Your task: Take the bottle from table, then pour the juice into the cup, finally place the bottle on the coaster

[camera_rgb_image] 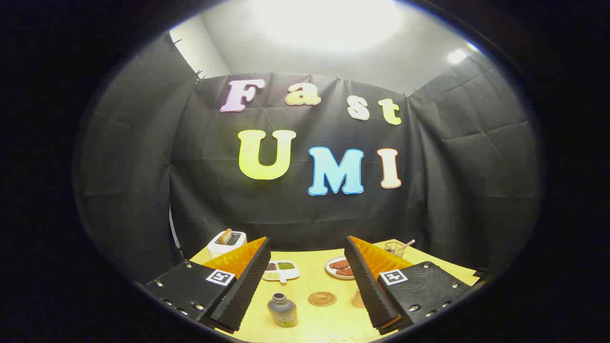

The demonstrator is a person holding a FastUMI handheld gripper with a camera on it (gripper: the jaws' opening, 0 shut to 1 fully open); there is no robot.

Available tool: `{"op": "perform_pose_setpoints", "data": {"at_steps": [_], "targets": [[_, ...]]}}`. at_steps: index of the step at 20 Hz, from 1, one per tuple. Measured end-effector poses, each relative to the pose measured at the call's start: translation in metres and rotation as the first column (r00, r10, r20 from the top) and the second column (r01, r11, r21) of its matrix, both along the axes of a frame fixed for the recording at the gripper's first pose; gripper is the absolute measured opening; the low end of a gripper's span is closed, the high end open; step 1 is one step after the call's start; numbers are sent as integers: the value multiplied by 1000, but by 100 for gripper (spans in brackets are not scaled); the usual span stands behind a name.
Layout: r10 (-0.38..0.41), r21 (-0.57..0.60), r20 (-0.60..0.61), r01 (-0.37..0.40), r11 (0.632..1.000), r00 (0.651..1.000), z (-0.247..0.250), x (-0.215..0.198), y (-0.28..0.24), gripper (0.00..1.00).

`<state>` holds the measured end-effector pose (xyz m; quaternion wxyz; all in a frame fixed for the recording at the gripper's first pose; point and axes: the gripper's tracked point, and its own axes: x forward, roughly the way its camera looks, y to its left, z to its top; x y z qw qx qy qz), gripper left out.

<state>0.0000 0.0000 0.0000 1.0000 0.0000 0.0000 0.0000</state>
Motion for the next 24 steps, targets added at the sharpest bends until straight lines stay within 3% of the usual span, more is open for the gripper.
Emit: {"op": "perform_pose_setpoints", "data": {"at_steps": [9, 24], "targets": [[10, -12, 0, -10, 1000, 1000, -32, 7, 8, 95], [56, -3, -15, -56, 998, 998, -142, 35, 37, 96]]}}
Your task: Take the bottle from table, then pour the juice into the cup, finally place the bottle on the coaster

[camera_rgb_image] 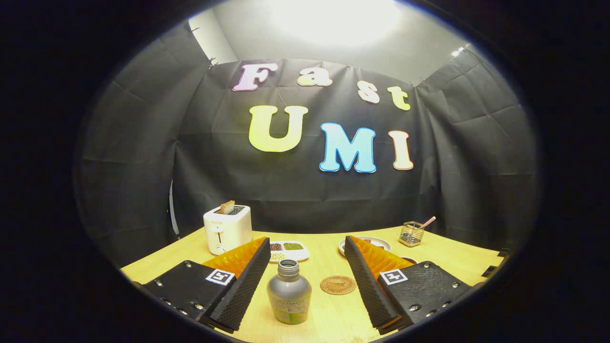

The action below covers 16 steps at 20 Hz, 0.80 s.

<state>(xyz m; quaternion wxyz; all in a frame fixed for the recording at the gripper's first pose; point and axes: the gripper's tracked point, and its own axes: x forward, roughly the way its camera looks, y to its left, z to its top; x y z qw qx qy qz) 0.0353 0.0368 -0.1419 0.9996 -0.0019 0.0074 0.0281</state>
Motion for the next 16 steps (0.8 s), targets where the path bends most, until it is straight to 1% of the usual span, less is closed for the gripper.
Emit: {"op": "perform_pose_setpoints", "data": {"at_steps": [4, 7, 12, 16], "targets": [[24, 14, -20, -23, 1000, 1000, -29, 8, 5, 96], [59, 16, -22, -59, 998, 998, -45, 13, 15, 95], [80, 9, -71, -80, 997, 994, -83, 24, 23, 96], [92, -27, -98, -95, 995, 991, -106, 29, 29, 96]]}}
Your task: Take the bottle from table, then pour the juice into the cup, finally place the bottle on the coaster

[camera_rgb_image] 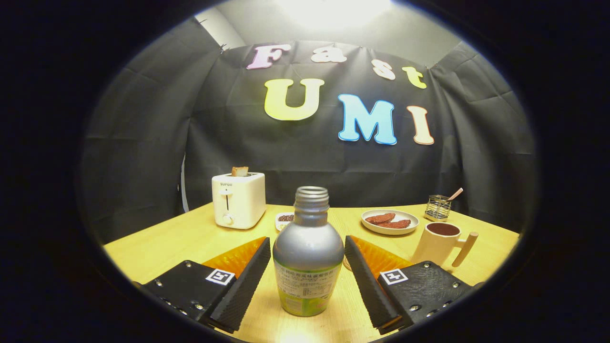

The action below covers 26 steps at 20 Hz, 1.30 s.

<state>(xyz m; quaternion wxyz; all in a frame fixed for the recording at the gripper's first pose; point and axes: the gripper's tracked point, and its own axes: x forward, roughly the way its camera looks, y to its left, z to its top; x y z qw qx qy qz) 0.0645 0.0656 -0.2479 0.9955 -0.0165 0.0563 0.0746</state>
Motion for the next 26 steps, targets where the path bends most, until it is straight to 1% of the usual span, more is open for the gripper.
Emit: {"op": "perform_pose_setpoints", "data": {"at_steps": [4, 6, 9, 12, 14, 17, 21, 22, 26], "targets": [[-1, 3, 9, 1, 1000, 1000, -4, 3, -1, 95], [-6, 21, 8, 6, 1000, 1000, -1, -1, -3, 81], [-38, 43, 0, 38, 998, 999, -2, 4, -16, 80], [-65, 120, 1, 64, 991, 998, 8, 10, -32, 79], [-69, 233, 7, 66, 970, 998, 19, 17, -43, 79], [-80, 427, 8, 69, 902, 997, 34, 30, -63, 78], [-120, 579, -14, 106, 808, 993, 39, 46, -93, 78], [-121, 622, -18, 106, 776, 992, 41, 51, -98, 78], [-118, 775, -50, 113, 622, 992, 39, 63, -109, 77]]}}
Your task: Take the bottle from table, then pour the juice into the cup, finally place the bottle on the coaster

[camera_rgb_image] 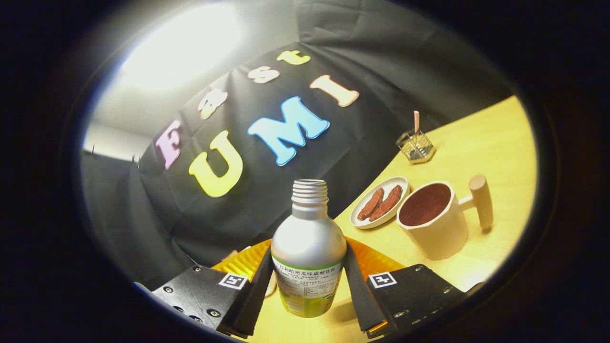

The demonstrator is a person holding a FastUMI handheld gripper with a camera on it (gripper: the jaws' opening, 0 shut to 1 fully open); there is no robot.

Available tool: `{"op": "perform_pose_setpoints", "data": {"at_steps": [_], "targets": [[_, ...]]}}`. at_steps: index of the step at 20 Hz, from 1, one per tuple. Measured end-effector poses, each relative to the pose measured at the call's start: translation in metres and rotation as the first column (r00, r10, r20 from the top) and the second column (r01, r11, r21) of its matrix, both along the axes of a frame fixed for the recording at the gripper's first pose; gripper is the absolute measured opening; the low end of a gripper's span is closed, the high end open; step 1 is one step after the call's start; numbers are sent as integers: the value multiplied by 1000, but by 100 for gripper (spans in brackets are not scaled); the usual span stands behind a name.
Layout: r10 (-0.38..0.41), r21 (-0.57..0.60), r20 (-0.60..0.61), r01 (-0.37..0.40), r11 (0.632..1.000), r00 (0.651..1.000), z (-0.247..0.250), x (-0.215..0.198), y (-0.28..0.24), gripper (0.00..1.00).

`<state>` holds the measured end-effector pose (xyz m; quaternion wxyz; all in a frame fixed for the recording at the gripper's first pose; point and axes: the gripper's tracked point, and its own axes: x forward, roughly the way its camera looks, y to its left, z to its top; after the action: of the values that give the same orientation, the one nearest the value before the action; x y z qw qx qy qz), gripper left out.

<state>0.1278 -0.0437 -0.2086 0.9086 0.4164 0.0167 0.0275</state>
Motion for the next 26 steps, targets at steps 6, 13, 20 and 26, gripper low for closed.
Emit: {"op": "perform_pose_setpoints", "data": {"at_steps": [6, 13, 20, 26], "targets": [[-10, 290, -16, 14, 957, 1000, -6, 15, -10, 77], [-22, 510, -17, 27, 859, 1000, -4, 20, -12, 77], [-21, 656, -5, 19, 755, 1000, 3, 21, -10, 77], [-36, 737, 12, 15, 676, 999, 11, 22, -13, 77]]}}
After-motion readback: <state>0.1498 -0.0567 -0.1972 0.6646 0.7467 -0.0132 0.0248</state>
